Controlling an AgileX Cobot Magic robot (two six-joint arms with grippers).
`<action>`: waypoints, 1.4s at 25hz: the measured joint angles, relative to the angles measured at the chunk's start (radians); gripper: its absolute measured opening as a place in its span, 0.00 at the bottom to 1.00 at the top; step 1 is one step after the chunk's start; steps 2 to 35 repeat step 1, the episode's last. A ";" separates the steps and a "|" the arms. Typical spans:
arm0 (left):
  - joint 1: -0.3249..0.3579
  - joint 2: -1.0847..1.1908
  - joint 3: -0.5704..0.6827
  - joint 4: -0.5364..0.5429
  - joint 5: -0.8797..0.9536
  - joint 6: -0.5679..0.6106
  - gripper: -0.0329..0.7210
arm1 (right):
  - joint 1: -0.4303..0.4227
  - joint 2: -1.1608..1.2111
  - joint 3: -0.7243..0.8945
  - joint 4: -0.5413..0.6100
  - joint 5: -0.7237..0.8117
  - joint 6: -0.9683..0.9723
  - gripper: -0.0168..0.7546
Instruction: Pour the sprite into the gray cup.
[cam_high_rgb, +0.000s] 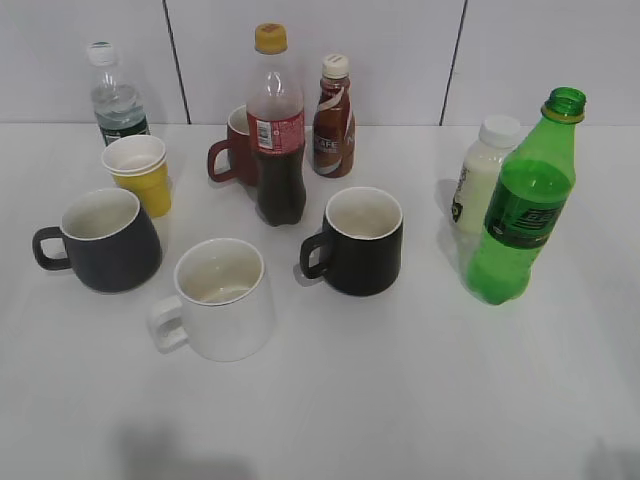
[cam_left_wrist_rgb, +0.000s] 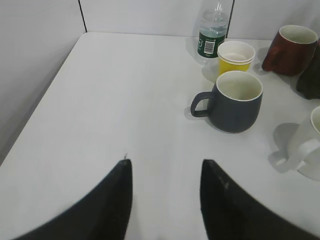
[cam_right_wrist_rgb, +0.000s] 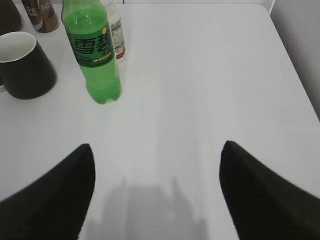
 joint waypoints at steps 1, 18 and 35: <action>0.000 0.000 0.000 0.000 0.000 0.000 0.50 | 0.000 0.000 0.000 0.000 0.000 0.000 0.78; 0.000 0.000 0.000 0.000 0.000 0.000 0.50 | 0.000 0.000 0.000 0.000 0.000 0.000 0.78; 0.000 0.000 0.000 0.000 0.000 0.000 0.50 | 0.000 0.000 0.000 0.000 0.000 0.000 0.78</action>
